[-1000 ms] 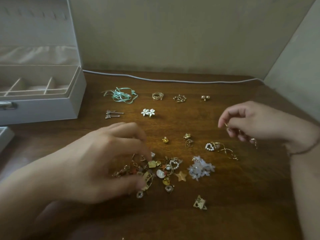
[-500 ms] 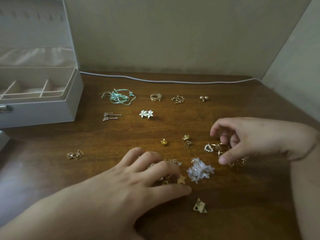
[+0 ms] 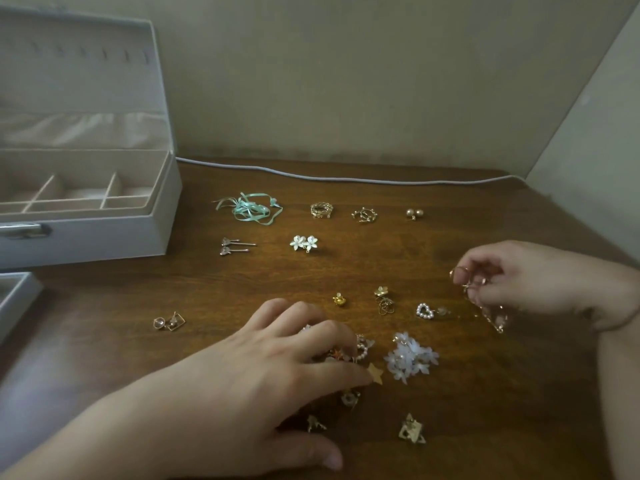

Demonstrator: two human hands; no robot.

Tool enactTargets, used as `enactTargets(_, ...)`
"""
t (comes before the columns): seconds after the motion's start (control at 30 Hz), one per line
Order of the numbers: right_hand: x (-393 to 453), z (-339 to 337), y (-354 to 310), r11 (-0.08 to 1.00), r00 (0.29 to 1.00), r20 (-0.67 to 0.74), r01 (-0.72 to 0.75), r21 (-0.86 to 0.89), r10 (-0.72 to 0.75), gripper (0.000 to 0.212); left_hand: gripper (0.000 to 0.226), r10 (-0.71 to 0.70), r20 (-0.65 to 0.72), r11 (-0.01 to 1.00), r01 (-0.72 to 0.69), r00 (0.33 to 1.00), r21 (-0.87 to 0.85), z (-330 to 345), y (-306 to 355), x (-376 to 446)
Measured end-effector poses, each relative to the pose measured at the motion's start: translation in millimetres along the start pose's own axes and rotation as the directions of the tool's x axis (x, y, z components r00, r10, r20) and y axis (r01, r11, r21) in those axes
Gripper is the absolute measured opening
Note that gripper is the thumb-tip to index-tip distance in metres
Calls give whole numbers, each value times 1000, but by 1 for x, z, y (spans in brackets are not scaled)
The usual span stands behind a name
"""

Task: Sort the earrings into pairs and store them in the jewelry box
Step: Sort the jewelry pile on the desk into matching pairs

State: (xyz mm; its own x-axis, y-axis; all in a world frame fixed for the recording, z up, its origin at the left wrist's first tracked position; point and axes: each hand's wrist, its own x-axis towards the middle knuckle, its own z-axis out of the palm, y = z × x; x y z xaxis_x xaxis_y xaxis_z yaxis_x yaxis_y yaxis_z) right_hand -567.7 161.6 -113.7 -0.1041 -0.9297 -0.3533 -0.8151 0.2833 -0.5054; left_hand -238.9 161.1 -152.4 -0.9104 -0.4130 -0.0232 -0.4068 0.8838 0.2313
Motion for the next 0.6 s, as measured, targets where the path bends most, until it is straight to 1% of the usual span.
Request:
enactTargets(0.03,4,-1,0,1000,1000,-19,-14,-2,14,21,59,29,-39,998,-27,999,51,1,-2,0)
enactTargets(0.07,9,-1,-2,999,999,-41,-27,-20,27,19,58,29,-58,996,-24,998,89,1,-5,0)
enactTargets(0.17,27,1,-17,996,993,-115,-46,-75,37,16,54,78,-87,989,-66,993,131,-5,-12,-3)
enactTargets(0.3,57,10,-47,992,983,-182,-16,-127,-8,17,53,105,-94,988,-94,990,120,-6,-18,-6)
enactTargets(0.43,71,22,-82,955,978,-159,86,-284,-135,14,51,122,-117,983,-104,986,148,-3,-19,-5)
enactTargets(0.5,74,28,-96,921,972,-135,130,-367,-192,15,51,115,-112,987,-100,987,128,-2,-21,-4)
enactTargets(0.6,79,33,-106,891,964,-101,184,-414,-247,18,50,122,-109,989,-111,986,100,-3,-23,-4)
